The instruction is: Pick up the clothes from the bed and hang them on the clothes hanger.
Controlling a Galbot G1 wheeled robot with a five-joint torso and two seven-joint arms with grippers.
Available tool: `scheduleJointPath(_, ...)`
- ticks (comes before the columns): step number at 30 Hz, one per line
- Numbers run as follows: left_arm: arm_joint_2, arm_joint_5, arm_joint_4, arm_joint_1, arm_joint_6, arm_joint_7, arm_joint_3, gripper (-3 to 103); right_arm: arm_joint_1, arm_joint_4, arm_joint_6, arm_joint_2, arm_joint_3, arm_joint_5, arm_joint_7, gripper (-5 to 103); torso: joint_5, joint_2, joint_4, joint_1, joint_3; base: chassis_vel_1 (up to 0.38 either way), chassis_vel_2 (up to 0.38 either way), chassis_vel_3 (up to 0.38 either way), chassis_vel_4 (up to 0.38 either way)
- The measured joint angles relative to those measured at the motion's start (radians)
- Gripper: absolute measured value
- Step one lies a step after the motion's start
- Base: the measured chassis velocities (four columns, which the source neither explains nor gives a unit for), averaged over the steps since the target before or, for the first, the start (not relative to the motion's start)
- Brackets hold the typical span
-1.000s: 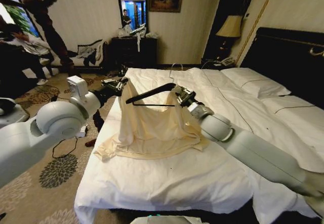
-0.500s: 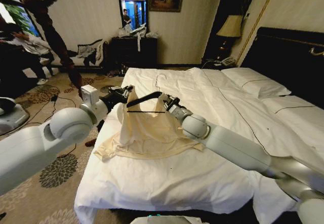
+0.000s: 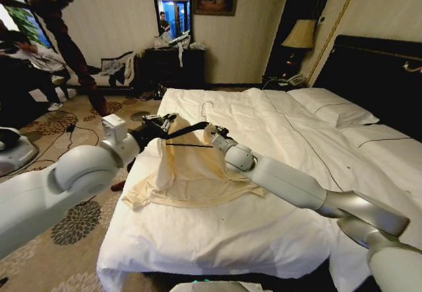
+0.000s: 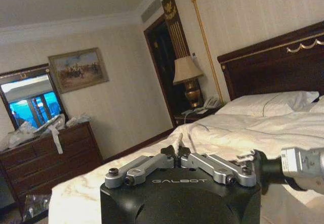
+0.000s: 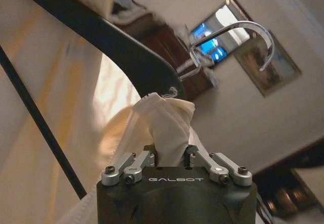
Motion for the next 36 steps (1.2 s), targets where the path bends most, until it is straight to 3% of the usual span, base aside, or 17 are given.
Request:
scheduleJointPath(5, -0.004, -0.014, -0.016, -0.001, 0.005, -0.011, -0.007, 0, -0.019, -0.027, 0.001, -0.002, 0.03, -0.003, 0.003, 23, 0.0003, 0.0, -0.0003, 0.0, 0.0, 0.0, 0.0, 0.0, 0.0)
scheduleJointPath(9, -0.036, 0.019, -0.013, -0.004, 0.006, -0.019, 0.045, 0, -0.021, -0.027, 0.001, 0.013, 0.026, 0.009, 0.013, 23, -0.0001, 0.0, 0.0002, 0.0, 0.0, 0.0, 0.0, 0.0, 0.0)
scheduleJointPath(16, -0.137, 0.097, 0.109, -0.076, 0.002, -0.01, 0.153, 0, 0.017, 0.058, 0.002, 0.06, -0.039, 0.041, 0.032, 23, -0.0003, 0.0, 0.0002, 0.0, 0.0, 0.0, 0.0, 0.0, 0.0)
scheduleJointPath(22, -0.198, 0.084, 0.142, -0.144, 0.003, -0.009, 0.202, 0, 0.036, 0.036, 0.003, 0.119, -0.076, 0.041, 0.038, 23, 0.0, 0.0, -0.0001, 0.0, 0.0, 0.0, 0.0, 0.0, 0.0)
scheduleJointPath(25, -0.19, 0.073, 0.115, -0.154, 0.005, -0.009, 0.213, 0, 0.037, -0.003, 0.003, 0.143, -0.077, 0.04, 0.039, 23, 0.0, 0.0, -0.0003, 0.0, 0.0, 0.0, 0.0, 0.0, 0.0)
scheduleJointPath(31, -0.11, 0.093, 0.044, -0.101, 0.002, 0.019, 0.206, 0, 0.048, -0.057, 0.003, 0.178, -0.071, 0.042, 0.043, 23, -0.0001, 0.0, 0.0008, 0.0, 0.0, 0.0, 0.0, 0.0, 0.0)
scheduleJointPath(36, -0.08, 0.125, 0.023, -0.058, -0.01, 0.036, 0.213, 0, 0.047, -0.047, 0.004, 0.172, -0.056, 0.056, 0.052, 23, 0.0, 0.0, -0.0002, 0.0, 0.0, 0.0, 0.0, 0.0, 0.0)
